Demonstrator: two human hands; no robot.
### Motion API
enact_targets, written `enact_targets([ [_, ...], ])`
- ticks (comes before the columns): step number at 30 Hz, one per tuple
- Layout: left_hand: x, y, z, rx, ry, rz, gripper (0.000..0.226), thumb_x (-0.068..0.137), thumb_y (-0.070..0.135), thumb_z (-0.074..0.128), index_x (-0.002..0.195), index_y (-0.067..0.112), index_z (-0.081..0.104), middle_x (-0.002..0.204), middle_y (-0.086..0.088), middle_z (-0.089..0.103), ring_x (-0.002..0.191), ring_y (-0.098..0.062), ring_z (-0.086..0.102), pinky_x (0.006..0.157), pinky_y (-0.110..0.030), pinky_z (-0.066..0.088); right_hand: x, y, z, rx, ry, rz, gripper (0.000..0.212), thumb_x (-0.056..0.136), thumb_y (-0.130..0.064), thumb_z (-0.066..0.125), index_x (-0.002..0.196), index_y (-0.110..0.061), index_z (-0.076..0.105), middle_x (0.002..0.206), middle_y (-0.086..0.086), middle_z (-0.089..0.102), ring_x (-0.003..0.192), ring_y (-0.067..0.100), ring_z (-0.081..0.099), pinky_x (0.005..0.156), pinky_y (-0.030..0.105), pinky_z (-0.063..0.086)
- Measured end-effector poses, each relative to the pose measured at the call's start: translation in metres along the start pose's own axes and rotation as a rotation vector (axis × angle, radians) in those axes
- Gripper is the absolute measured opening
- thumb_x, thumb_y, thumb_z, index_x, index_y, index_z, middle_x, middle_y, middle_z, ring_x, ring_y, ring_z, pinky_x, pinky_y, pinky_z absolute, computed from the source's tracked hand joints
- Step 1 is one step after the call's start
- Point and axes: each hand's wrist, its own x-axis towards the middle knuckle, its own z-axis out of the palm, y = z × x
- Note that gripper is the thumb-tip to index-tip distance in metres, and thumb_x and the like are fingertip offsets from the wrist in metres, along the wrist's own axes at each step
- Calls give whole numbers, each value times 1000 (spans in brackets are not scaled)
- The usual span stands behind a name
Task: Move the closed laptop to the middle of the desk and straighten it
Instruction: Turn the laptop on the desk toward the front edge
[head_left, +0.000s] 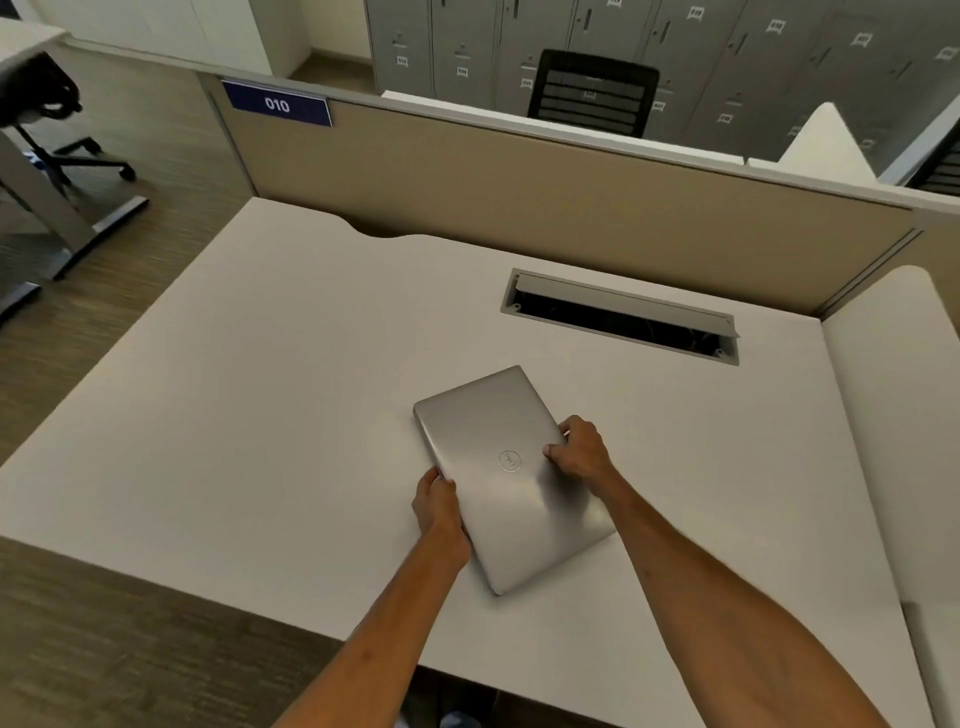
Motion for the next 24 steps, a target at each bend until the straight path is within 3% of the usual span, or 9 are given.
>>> enact_targets([
  [3, 5, -6, 1, 50, 12, 13, 51, 97, 3, 45, 136, 19, 74, 99, -5, 78, 74, -22, 68, 51, -22, 55, 0, 6, 0, -6, 6, 0, 43, 80, -24, 79, 116, -8, 61, 120, 15, 63, 106, 35, 65, 80, 35, 49],
  [8, 12, -15, 3, 66, 19, 29, 47, 96, 5, 47, 129, 19, 76, 94, -5, 76, 75, -23, 65, 67, -29, 55, -2, 10, 3, -4, 12, 1, 45, 80, -24, 80, 117, -7, 61, 122, 15, 61, 107, 35, 64, 82, 35, 50],
  [14, 28, -20, 4, 128, 47, 26, 45, 83, 10, 48, 116, 17, 78, 91, -6, 74, 74, -27, 62, 69, -32, 52, 1, 9, 3, 9, 8, 4, 45, 78, -25, 81, 116, -9, 62, 121, 14, 61, 105, 34, 65, 80, 34, 49],
  [17, 60, -35, 0, 221, 78, 70, 58, 71, 19, 48, 120, 29, 77, 108, -9, 80, 77, -28, 65, 71, -36, 56, 0, 10, 4, 20, 12, 8, 44, 77, -26, 80, 115, -11, 63, 120, 12, 62, 103, 33, 66, 78, 32, 46],
  [20, 75, -44, -4, 291, 56, 112, 62, 70, 23, 47, 124, 33, 75, 122, -13, 78, 84, -30, 68, 79, -41, 62, -4, 11, 6, 53, 29, 8, 46, 80, -27, 79, 120, -13, 64, 124, 12, 59, 108, 33, 64, 84, 35, 51],
  [24, 59, -36, -4, 324, 34, 141, 71, 71, 27, 51, 139, 31, 67, 130, -9, 72, 111, -37, 73, 96, -55, 65, -14, 12, 10, 84, 64, 0, 47, 85, -26, 75, 128, -13, 62, 129, 13, 55, 118, 34, 59, 94, 40, 51],
])
